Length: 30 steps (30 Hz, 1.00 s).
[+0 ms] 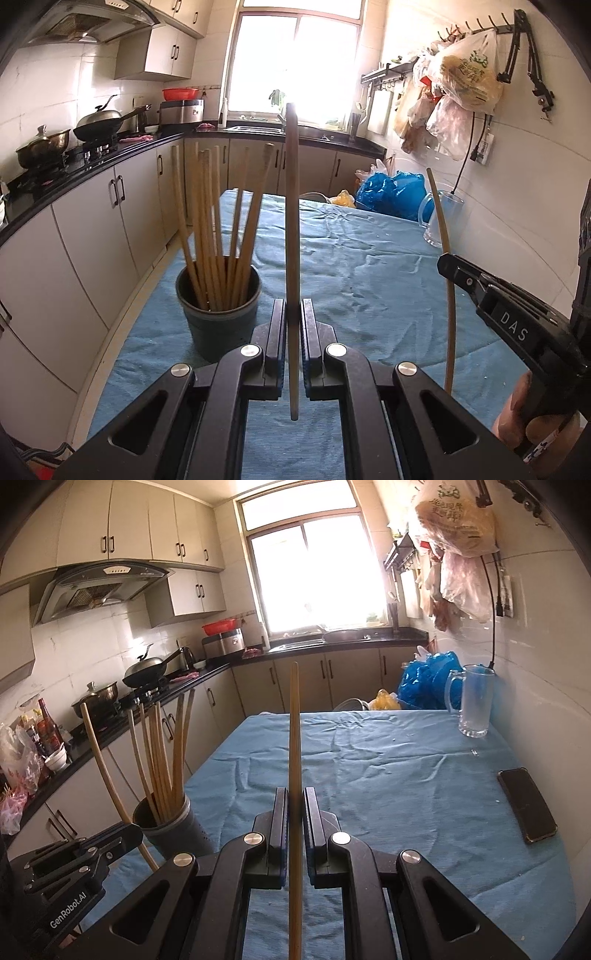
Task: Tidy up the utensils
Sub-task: 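Carry both upright chopsticks over the black holder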
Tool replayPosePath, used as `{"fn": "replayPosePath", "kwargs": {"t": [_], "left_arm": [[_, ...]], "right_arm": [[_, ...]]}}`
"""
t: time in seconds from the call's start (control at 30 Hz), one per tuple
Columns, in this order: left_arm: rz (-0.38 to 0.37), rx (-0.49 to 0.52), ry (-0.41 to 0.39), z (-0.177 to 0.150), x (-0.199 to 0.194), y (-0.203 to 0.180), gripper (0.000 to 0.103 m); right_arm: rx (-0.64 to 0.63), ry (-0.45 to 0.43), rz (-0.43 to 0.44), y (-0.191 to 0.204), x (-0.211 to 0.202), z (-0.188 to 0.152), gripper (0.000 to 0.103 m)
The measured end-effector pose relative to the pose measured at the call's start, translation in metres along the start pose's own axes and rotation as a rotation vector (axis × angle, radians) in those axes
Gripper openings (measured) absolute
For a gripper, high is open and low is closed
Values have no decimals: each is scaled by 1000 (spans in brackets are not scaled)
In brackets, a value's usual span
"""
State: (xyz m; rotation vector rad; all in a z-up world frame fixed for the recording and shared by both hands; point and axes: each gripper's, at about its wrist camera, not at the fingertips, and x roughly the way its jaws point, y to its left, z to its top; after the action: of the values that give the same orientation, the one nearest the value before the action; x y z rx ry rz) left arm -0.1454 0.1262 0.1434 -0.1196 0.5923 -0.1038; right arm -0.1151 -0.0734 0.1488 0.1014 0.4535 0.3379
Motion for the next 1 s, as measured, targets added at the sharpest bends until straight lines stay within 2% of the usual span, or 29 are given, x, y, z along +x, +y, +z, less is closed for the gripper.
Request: {"fn": "replayPosePath", "kwargs": {"t": [1.0], "left_arm": [[-2,-43,-19,-3,-11,25,7]], "right_arm": [[-46,18,45,44,24,1,8]]}}
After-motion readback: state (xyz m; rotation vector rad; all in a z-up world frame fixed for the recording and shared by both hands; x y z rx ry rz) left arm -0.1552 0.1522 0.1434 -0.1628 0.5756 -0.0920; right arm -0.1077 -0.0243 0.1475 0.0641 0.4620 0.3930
